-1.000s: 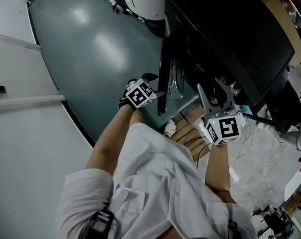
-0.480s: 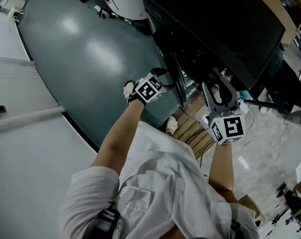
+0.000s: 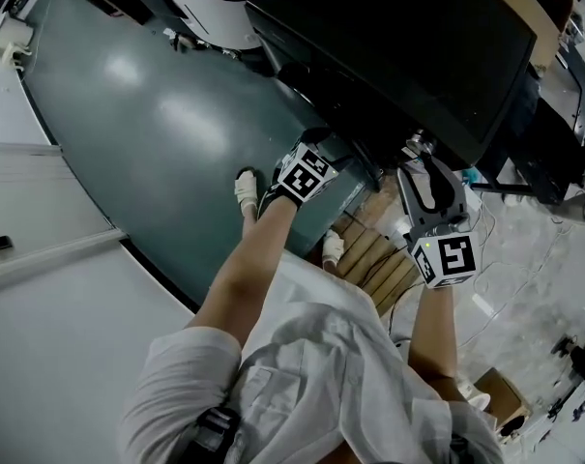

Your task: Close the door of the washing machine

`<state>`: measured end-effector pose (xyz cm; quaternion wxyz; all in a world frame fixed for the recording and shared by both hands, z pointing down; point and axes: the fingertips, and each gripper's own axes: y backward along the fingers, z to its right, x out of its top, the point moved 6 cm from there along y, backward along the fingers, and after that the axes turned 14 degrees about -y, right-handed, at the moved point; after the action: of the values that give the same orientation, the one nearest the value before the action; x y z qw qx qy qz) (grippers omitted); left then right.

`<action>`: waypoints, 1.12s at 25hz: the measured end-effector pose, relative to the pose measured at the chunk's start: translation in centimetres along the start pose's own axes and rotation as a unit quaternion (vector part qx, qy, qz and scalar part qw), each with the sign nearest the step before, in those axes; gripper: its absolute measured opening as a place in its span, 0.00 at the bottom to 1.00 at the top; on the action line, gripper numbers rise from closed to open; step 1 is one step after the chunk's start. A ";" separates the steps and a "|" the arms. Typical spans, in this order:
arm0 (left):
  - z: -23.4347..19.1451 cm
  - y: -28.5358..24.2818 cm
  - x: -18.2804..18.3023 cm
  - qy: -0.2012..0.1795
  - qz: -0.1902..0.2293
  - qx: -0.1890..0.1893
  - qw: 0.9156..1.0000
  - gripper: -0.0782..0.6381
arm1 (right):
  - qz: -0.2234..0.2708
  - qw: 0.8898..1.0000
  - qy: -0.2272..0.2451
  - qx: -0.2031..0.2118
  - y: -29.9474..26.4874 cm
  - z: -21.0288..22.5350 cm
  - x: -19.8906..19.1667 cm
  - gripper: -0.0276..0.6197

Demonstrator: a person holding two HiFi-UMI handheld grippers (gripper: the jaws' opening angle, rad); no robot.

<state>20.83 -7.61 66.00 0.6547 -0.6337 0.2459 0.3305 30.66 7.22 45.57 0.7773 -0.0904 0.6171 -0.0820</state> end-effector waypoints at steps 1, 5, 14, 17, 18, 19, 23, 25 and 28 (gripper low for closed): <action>-0.1 -0.4 0.3 -0.002 0.001 0.004 1.000 0.55 | 0.000 1.000 0.000 -0.003 0.1 0.3 0.0 0.35; -0.2 -1.7 1.1 0.003 0.010 0.020 1.000 0.55 | 0.000 1.000 0.001 -0.017 0.5 1.1 0.2 0.35; -1.3 -2.5 1.6 0.008 0.018 0.053 0.998 0.47 | 0.006 1.000 -0.002 -0.029 -0.1 2.9 0.8 0.35; -1.7 -2.5 1.6 0.007 0.018 0.055 0.998 0.45 | 0.008 1.000 -0.003 -0.029 -0.9 3.3 0.8 0.35; -1.7 -2.6 1.7 0.013 0.020 0.057 0.998 0.45 | 0.008 1.000 -0.004 -0.029 -1.2 3.4 0.9 0.35; -1.8 -2.7 1.8 0.022 0.023 0.061 0.998 0.44 | 0.007 1.000 -0.003 -0.028 -1.5 3.6 0.9 0.35; -1.8 -2.8 1.9 0.037 0.027 0.076 0.996 0.43 | 0.005 1.000 0.003 -0.024 -2.7 3.9 1.2 0.35; -2.0 -2.8 1.9 0.041 0.028 0.079 0.996 0.41 | 0.005 1.000 0.004 -0.023 -3.0 4.0 1.2 0.35; -2.0 -3.2 2.0 0.038 0.028 0.077 0.996 0.40 | 0.004 1.000 0.004 -0.022 -3.3 4.2 0.9 0.35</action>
<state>24.68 -9.30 66.48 0.6823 -0.5861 0.3130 0.3049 34.94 3.99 46.44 0.7729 -0.1043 0.6225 -0.0655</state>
